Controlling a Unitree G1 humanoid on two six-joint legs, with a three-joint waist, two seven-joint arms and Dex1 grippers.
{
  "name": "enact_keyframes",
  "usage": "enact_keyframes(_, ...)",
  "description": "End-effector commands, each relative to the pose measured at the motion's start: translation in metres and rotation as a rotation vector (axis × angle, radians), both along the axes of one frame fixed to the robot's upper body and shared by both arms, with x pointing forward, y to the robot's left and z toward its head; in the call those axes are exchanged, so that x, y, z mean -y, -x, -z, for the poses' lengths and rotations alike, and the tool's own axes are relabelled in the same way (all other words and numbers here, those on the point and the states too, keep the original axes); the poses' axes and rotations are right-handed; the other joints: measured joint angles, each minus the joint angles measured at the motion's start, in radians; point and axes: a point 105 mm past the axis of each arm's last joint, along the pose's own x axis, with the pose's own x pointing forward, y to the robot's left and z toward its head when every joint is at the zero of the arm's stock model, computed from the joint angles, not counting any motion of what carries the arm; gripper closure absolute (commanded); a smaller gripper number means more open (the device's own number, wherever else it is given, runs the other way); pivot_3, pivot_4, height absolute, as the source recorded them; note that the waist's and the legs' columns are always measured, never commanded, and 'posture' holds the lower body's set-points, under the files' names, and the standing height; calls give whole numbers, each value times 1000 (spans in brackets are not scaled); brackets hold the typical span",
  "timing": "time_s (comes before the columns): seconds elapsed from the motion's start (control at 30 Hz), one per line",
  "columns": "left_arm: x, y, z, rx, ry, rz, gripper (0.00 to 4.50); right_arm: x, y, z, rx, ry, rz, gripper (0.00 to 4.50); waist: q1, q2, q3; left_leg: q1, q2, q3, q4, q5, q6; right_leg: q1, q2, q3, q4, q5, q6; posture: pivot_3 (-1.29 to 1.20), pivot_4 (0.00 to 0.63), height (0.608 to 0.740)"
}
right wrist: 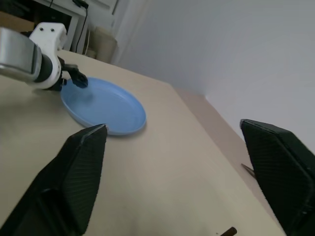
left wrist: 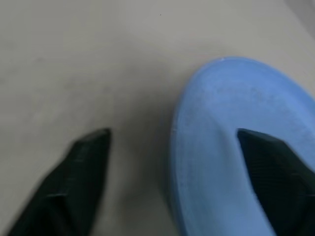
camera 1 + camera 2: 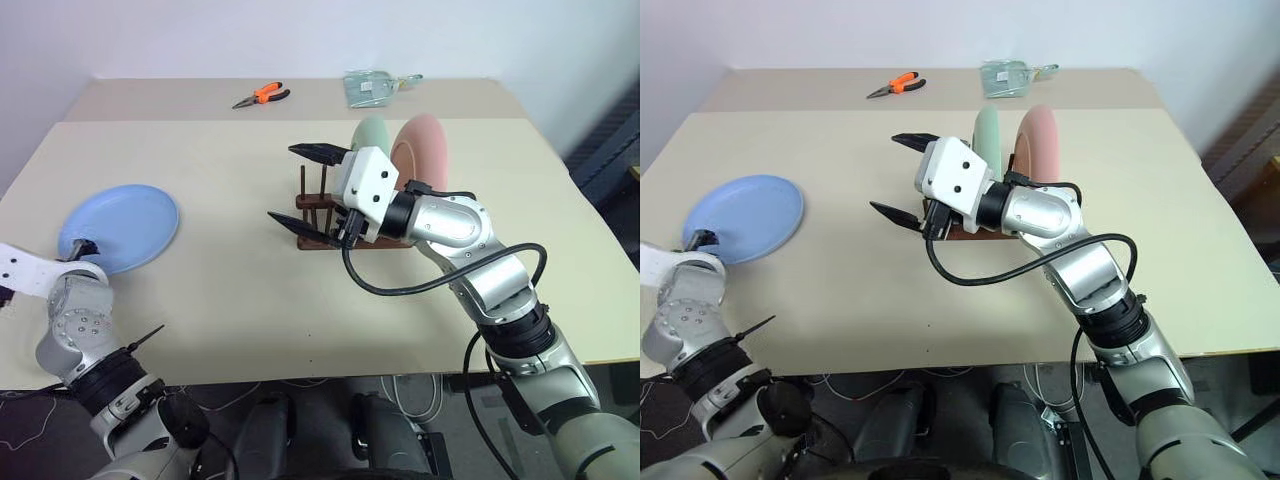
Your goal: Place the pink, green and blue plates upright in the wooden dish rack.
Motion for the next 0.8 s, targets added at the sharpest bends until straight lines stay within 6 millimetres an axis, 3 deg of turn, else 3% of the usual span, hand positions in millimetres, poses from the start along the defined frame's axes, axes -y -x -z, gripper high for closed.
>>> enact_keyframes(0.03,8,-6,-18,112,29,38,2470,3,4,-13,31,-50,-7,0,0,0,0,0,0,0,0,0,0,0,0,0,0,0,0,0,150,738)
enact_keyframes(0.1,12,-11,-25,126,8,75,3521,5,3,-12,8,-50,-2,0,0,0,0,0,0,0,0,0,0,0,0,0,0,0,0,0,150,738)
enact_keyframes(0.17,21,-20,-45,185,-80,145,4484,7,3,-11,7,-46,3,0,1,-1,0,0,0,0,0,0,0,0,0,0,0,0,0,0,150,738)
enact_keyframes(0.27,48,-33,-94,324,-302,294,4484,8,4,-13,37,-34,17,0,1,-1,0,0,0,0,0,0,0,0,1,0,-1,0,-1,0,150,738)
enact_keyframes(0.33,80,-40,-127,417,-461,427,4484,7,5,-11,98,13,27,0,1,-1,0,-1,-1,1,0,0,-1,0,1,0,-1,0,-1,0,150,738)
enact_keyframes(0.43,126,-44,-157,552,-567,605,4484,2,1,-4,231,123,47,0,1,-1,0,-1,-1,1,-1,0,-1,0,0,0,-2,0,-1,0,150,738)
enact_keyframes(0.57,175,-42,-173,641,-660,795,4484,-8,-16,-8,384,198,104,0,-18,0,1,0,-1,2,-1,1,-1,0,1,0,-2,0,-1,0,150,738)
enact_keyframes(0.7,201,-36,-177,708,-661,906,4484,-19,-28,-7,484,263,130,0,-29,0,1,1,0,2,-2,2,-2,0,4,1,-1,1,-2,0,150,738)
enact_keyframes(0.8,205,-34,-176,720,-647,920,4500,-22,-35,0,531,321,147,1266,-24,0,1,1,1,1,-2,2,-3,0,5,1,-1,1,-2,0,150,738)
